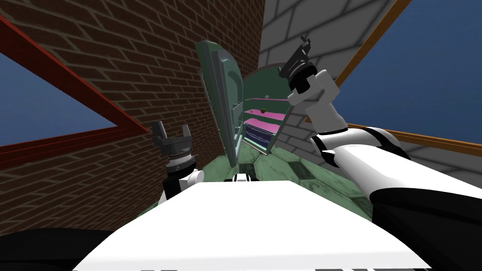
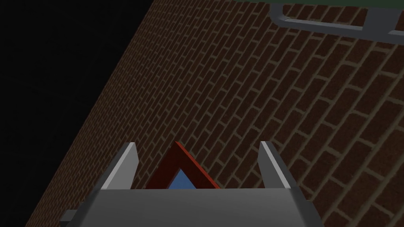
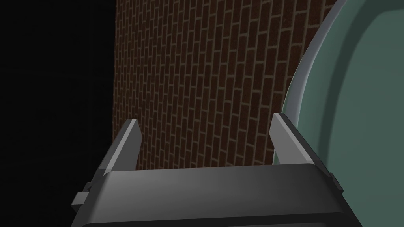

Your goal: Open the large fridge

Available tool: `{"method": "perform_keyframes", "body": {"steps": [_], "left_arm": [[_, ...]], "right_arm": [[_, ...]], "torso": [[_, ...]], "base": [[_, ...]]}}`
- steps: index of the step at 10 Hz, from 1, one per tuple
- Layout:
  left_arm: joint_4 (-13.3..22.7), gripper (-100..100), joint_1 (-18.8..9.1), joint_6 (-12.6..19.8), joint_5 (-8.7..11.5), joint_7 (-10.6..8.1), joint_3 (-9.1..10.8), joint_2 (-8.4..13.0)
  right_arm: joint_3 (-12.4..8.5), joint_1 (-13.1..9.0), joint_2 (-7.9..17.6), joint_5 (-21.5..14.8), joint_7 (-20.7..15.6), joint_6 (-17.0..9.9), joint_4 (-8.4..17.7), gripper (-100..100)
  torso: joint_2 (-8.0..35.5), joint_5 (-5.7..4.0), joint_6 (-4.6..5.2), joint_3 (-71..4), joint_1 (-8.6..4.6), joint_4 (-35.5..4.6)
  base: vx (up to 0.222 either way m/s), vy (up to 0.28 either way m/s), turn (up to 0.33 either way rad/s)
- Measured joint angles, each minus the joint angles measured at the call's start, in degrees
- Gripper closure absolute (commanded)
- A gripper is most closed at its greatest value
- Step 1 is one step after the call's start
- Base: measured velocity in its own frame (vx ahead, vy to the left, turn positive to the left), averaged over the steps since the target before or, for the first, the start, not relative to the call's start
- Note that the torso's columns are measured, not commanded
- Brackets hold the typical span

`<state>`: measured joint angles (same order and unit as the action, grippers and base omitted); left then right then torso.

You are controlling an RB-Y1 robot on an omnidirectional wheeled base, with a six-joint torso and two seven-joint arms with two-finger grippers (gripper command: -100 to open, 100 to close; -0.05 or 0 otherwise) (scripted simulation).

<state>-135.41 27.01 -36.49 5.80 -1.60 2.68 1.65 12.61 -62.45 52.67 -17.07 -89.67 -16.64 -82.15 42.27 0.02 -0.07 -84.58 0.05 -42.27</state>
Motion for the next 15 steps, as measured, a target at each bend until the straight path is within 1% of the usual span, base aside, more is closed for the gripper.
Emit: {"method": "perform_keyframes", "body": {"steps": [1,2,3,4,5,6,7,8,9,10,11,12,13,14,15], "left_arm": [[0.0,0,0.0,0.0,0.0,0.0,0.0,0.0],[0.0,0,0.0,0.0,0.0,0.0,0.0,0.0],[0.0,0,0.01,0.0,0.0,0.0,0.01,0.0],[0.0,0,0.01,0.0,0.0,0.0,0.01,0.0],[0.0,0,0.0,0.0,0.0,0.0,0.0,0.0],[0.0,0,0.0,0.0,0.0,0.0,0.0,0.0],[0.0,0,0.0,0.0,0.0,0.0,0.0,0.0],[0.0,0,0.01,0.0,0.0,0.0,0.01,0.0],[0.0,0,0.01,0.0,0.0,0.0,0.01,0.0],[0.0,0,0.0,0.0,0.0,0.0,0.0,0.0],[0.0,0,-0.01,0.0,0.0,0.0,0.0,0.0],[0.0,0,0.0,0.0,0.0,0.0,0.0,0.0],[0.0,0,0.01,0.0,0.0,0.0,0.01,0.0],[0.0,0,0.01,0.0,0.0,0.0,0.0,0.0],[0.0,0,0.0,0.0,0.0,0.0,0.0,0.0]], "right_arm": [[0.09,-0.38,-0.55,-1.79,1.65,0.92,1.12,-100],[0.13,-0.52,-0.72,-3.55,2.94,1.19,1.57,-100],[1.2,-1.92,-2.57,-5.7,4.54,3.26,3.92,-100],[2.84,-3.39,-4.23,-7.42,6.24,5.07,5.41,-100],[3.74,-4.84,-4.89,-9.04,7.93,5.99,6.75,-100],[4.04,-5.85,-5.2,-10.73,9.61,6.54,8.01,-100],[4.18,-6.3,-5.44,-12.3,11.0,6.68,8.54,-100],[5.3,-7.67,-7.28,-14.36,12.53,8.32,10.36,-100],[7.32,-9.53,-9.03,-15.98,14.15,9.73,11.86,-100],[8.49,-11.28,-9.56,-17.33,15.88,10.61,13.15,-100],[8.45,-11.93,-10.11,-19.07,17.53,11.36,14.5,-100],[8.32,-12.18,-10.36,-20.83,18.99,11.83,15.27,-100],[9.45,-13.19,-12.57,-23.06,20.35,12.95,16.35,-100],[12.57,-15.95,-13.43,-23.92,22.32,13.92,18.08,-100],[13.29,-17.32,-13.93,-25.15,24.29,15.04,19.27,-100]], "torso": [[0.0,-0.02,0.04,0.0,-0.05,0.0],[0.02,-0.04,0.09,0.02,-0.11,-0.02],[0.01,-0.04,0.13,0.01,-0.08,-0.02],[0.02,-0.02,0.1,0.02,-0.03,-0.02],[0.03,0.0,0.02,0.02,-0.02,-0.02],[0.02,-0.02,0.04,0.02,-0.06,-0.01],[0.02,-0.04,0.07,0.02,-0.09,-0.01],[0.0,-0.04,0.14,0.01,-0.07,-0.01],[0.02,-0.01,0.08,0.02,-0.02,-0.02],[0.03,0.0,0.01,0.02,-0.01,-0.02],[0.0,-0.02,0.04,0.01,-0.05,0.0],[0.01,-0.04,0.08,0.01,-0.1,-0.01],[0.0,-0.03,0.14,0.01,-0.06,-0.01],[0.04,0.0,0.07,0.02,-0.01,-0.03],[0.03,-0.01,0.03,0.03,-0.03,-0.02]], "base": [[0.0,-0.003,0.022],[0.007,0.012,-0.301],[0.007,0.028,-0.409],[0.004,0.02,-0.149],[0.003,0.004,0.021],[0.001,-0.003,0.022],[0.005,0.015,-0.353],[0.003,0.027,-0.424],[0.002,0.018,-0.099],[0.003,0.005,0.053],[0.001,0.0,0.023],[0.007,0.017,-0.378],[0.003,0.032,-0.38],[0.002,0.018,-0.097],[0.001,0.003,0.028]]}}
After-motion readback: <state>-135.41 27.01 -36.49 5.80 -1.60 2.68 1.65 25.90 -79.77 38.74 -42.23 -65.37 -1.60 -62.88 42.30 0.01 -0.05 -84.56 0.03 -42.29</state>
